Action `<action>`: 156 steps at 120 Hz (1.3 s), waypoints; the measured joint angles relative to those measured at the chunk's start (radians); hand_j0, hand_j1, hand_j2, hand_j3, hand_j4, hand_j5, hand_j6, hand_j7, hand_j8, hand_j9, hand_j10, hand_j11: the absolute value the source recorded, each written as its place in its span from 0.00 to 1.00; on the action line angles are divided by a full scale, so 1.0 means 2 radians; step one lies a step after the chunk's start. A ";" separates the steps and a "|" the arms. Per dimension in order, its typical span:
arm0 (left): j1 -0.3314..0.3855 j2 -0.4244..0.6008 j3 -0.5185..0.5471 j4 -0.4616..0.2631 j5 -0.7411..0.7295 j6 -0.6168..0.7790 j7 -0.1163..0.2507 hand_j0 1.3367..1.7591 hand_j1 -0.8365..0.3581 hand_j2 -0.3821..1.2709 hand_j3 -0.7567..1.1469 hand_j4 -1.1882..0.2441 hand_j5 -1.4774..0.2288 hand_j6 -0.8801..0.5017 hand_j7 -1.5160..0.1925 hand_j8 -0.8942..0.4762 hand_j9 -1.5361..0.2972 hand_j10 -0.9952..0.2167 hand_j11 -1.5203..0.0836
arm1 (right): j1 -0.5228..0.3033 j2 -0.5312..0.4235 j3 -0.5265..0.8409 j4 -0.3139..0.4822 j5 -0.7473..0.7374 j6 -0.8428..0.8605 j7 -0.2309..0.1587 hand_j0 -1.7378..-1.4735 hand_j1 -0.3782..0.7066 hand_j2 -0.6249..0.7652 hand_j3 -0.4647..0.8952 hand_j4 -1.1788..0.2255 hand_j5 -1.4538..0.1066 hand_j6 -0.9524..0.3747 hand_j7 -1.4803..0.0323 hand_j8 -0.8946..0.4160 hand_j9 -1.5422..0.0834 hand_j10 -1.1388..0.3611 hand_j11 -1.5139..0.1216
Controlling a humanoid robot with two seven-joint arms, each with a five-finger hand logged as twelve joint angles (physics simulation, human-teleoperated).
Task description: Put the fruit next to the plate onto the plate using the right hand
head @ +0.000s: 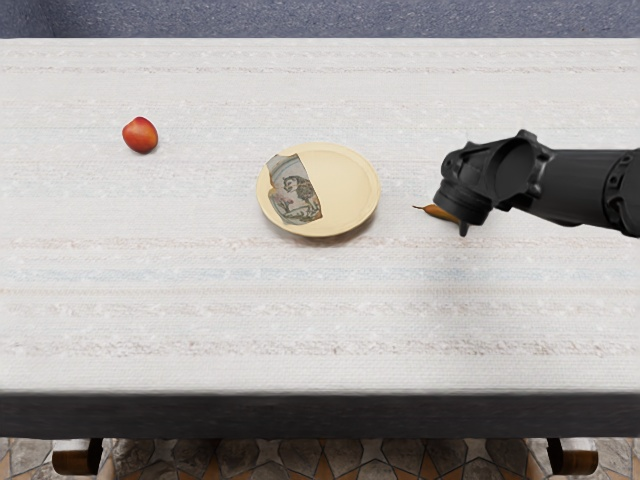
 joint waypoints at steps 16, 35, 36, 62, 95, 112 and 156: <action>0.000 0.000 0.000 0.000 0.000 0.000 0.000 0.76 0.99 0.23 0.40 0.83 0.86 0.64 0.89 0.65 0.84 0.82 0.95 | -0.008 0.000 0.002 -0.008 -0.004 0.000 0.000 0.30 0.18 0.43 0.34 0.74 0.82 0.61 0.86 0.57 0.84 0.67 0.81; 0.000 0.000 0.000 0.000 0.000 0.000 0.000 0.76 0.99 0.23 0.40 0.83 0.86 0.64 0.89 0.65 0.84 0.82 0.95 | -0.022 0.000 0.029 -0.019 -0.025 0.000 0.000 0.30 0.19 0.43 0.34 0.74 0.81 0.61 0.85 0.57 0.83 0.66 0.81; 0.000 0.000 0.000 0.000 0.000 0.000 0.000 0.76 0.99 0.23 0.40 0.83 0.86 0.64 0.89 0.65 0.84 0.82 0.95 | -0.023 0.000 0.030 -0.020 -0.026 0.000 0.000 0.30 0.19 0.43 0.34 0.74 0.81 0.61 0.85 0.57 0.83 0.66 0.81; 0.000 0.000 0.000 0.000 0.000 0.000 0.000 0.76 0.99 0.23 0.40 0.83 0.86 0.64 0.89 0.65 0.84 0.82 0.95 | -0.030 0.000 0.039 -0.028 -0.033 0.000 0.000 0.30 0.20 0.43 0.34 0.72 0.80 0.59 0.84 0.56 0.82 0.65 0.80; 0.000 0.000 0.000 0.000 0.000 0.000 0.000 0.76 0.99 0.23 0.40 0.83 0.86 0.64 0.89 0.65 0.84 0.82 0.95 | -0.032 0.000 0.044 -0.030 -0.033 0.000 0.000 0.30 0.31 0.41 0.34 0.66 0.72 0.52 0.76 0.49 0.75 0.59 0.72; 0.000 0.000 0.000 0.000 0.000 0.000 0.000 0.76 0.99 0.23 0.40 0.83 0.86 0.64 0.89 0.65 0.84 0.82 0.95 | -0.036 0.000 0.059 -0.032 -0.041 0.000 0.000 0.30 0.32 0.41 0.34 0.65 0.71 0.51 0.75 0.48 0.74 0.58 0.71; 0.000 0.000 0.000 0.000 0.000 0.000 0.000 0.76 0.99 0.23 0.40 0.83 0.86 0.64 0.89 0.65 0.84 0.82 0.95 | -0.039 0.000 0.083 -0.033 -0.051 0.003 0.000 0.30 0.33 0.41 0.34 0.64 0.70 0.51 0.74 0.47 0.73 0.58 0.71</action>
